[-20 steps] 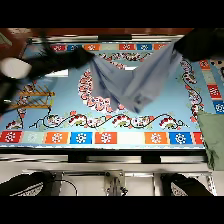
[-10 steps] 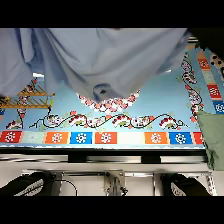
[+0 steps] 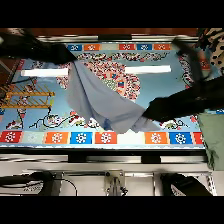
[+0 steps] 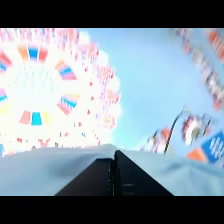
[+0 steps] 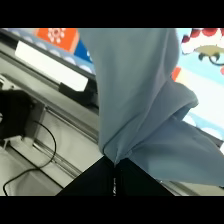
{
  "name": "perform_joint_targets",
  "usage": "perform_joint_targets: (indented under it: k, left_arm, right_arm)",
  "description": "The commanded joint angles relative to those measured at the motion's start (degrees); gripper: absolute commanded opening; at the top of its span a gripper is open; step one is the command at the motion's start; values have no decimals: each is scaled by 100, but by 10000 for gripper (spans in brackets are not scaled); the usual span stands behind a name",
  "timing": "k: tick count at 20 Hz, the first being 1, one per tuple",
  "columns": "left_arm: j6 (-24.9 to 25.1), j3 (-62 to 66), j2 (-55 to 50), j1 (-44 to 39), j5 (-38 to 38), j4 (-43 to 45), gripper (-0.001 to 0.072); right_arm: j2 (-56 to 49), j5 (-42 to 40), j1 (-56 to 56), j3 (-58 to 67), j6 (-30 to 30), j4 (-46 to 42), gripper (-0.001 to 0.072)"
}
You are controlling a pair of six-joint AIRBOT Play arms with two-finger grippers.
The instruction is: Fold the shirts.
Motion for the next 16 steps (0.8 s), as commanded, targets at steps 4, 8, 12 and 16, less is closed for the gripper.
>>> perform_joint_targets:
  k: [4, 8, 12, 16]
  left_arm:
    - [-208, 11, -1707, -452, -654, 393, 32]
    - [-343, 13, -1698, -160, -942, 398, 677]
    - [-140, 9, -1200, 793, -1895, 396, 498]
    - [-278, -728, -761, 1279, -2468, 391, 549]
  right_arm:
    - [-232, -745, 260, -1615, -166, -855, 50]
    - [-245, -1233, -42, -1613, -136, -896, 49]
    - [-245, -1228, -251, -1613, -164, -898, 49]
    - [-245, -1300, -393, -1613, -203, -909, 49]
